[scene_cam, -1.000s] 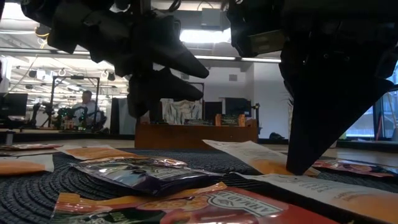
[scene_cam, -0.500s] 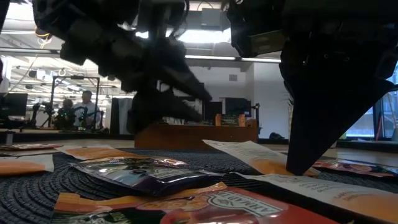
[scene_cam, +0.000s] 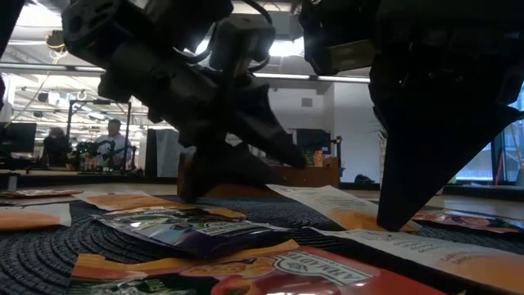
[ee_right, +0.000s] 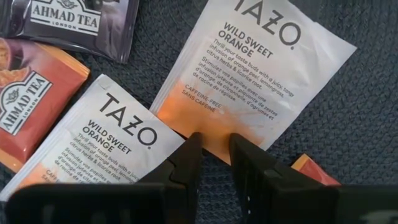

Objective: Pick & Place Tea
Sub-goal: Put the white tea bag into the left of the wooden organizer

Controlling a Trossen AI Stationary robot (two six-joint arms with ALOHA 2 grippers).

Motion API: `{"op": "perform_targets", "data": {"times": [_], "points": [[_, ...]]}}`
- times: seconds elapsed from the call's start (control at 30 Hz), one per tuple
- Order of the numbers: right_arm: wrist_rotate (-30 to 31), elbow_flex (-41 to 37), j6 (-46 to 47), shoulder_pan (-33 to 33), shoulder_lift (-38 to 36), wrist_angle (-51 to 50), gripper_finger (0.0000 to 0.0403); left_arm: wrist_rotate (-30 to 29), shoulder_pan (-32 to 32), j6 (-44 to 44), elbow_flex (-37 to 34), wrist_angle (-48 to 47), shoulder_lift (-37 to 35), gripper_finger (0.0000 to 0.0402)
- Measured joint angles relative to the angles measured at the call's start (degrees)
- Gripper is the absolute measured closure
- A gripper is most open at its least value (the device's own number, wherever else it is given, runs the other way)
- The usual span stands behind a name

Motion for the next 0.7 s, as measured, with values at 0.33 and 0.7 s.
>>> {"op": "perform_targets", "data": {"times": [0.33,0.7], "points": [[0.1,0.0,-0.1,0.0,0.0,0.1,0.0315,1.3,0.3,0.8,0.7,0.3,1.0,0.0272],[0.1,0.0,-0.1,-0.2,0.0,0.2,0.0315,5.4,0.3,2.1,0.7,1.2,1.1,0.0272]]}}
